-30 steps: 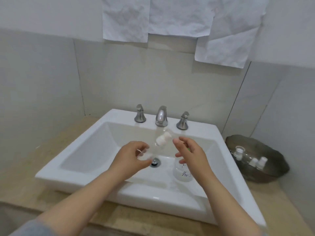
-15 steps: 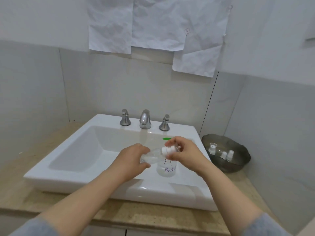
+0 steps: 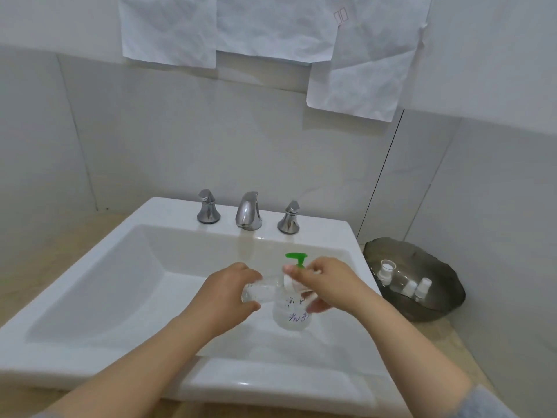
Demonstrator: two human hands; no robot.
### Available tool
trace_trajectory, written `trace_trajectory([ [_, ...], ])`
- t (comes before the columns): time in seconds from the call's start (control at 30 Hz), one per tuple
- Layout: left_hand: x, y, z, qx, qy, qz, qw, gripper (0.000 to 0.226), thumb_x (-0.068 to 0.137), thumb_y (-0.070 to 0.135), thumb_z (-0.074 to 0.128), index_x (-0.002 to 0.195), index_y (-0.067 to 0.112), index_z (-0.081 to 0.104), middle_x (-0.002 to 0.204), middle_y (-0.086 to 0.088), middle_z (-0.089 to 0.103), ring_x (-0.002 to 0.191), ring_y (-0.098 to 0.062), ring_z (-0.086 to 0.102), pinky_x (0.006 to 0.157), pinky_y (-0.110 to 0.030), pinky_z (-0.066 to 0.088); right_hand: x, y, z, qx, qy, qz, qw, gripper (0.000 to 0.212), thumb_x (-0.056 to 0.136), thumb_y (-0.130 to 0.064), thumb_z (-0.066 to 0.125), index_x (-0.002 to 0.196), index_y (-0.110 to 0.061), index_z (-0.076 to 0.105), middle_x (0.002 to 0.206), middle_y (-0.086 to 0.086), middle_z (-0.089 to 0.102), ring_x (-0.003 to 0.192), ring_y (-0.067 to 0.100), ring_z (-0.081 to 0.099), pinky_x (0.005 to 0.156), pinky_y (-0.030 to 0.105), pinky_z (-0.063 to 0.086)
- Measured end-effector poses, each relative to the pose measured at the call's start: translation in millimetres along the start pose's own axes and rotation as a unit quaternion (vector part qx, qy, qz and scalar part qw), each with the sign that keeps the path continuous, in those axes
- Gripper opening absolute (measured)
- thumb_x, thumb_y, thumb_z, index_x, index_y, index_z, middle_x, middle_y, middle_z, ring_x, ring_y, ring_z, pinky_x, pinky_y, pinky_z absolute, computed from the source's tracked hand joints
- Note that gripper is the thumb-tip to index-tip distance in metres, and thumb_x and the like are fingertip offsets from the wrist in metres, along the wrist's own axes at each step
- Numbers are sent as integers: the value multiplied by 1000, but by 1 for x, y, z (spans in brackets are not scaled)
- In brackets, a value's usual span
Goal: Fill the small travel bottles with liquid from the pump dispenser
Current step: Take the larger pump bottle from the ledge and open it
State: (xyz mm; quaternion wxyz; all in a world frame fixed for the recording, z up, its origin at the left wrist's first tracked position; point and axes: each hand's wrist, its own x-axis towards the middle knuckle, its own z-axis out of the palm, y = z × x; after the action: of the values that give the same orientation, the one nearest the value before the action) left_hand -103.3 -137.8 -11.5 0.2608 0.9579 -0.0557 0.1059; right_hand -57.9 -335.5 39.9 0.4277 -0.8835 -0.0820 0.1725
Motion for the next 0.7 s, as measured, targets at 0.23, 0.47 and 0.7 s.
trace_trajectory([
  [0.23, 19, -13, 17, -14, -34, -10, 999, 43, 78, 33, 70, 119, 33, 58, 108, 17, 53, 98, -5, 54, 83, -16, 40, 26, 4, -17, -20, -71, -9, 997, 44, 74, -23, 82, 110, -13, 59, 107, 1, 59, 84, 17, 67, 75, 32, 60],
  [0.47, 25, -23, 28, -36, -32, -10, 999, 37, 76, 31, 71, 111, 35, 60, 100, 18, 52, 91, -3, 53, 76, -10, 38, 46, 6, -12, -4, -83, 81, 993, 48, 91, -42, 62, 91, 6, 64, 70, 16, 69, 60, 25, 69, 62, 29, 60],
  [0.7, 26, -28, 35, -42, -71, 2, 997, 33, 76, 38, 68, 108, 36, 57, 98, 19, 50, 93, 0, 50, 82, -12, 39, 43, 17, -31, -107, -50, -64, 991, 28, 70, -19, 85, 91, -27, 68, 88, -6, 61, 70, 4, 53, 64, 13, 44],
])
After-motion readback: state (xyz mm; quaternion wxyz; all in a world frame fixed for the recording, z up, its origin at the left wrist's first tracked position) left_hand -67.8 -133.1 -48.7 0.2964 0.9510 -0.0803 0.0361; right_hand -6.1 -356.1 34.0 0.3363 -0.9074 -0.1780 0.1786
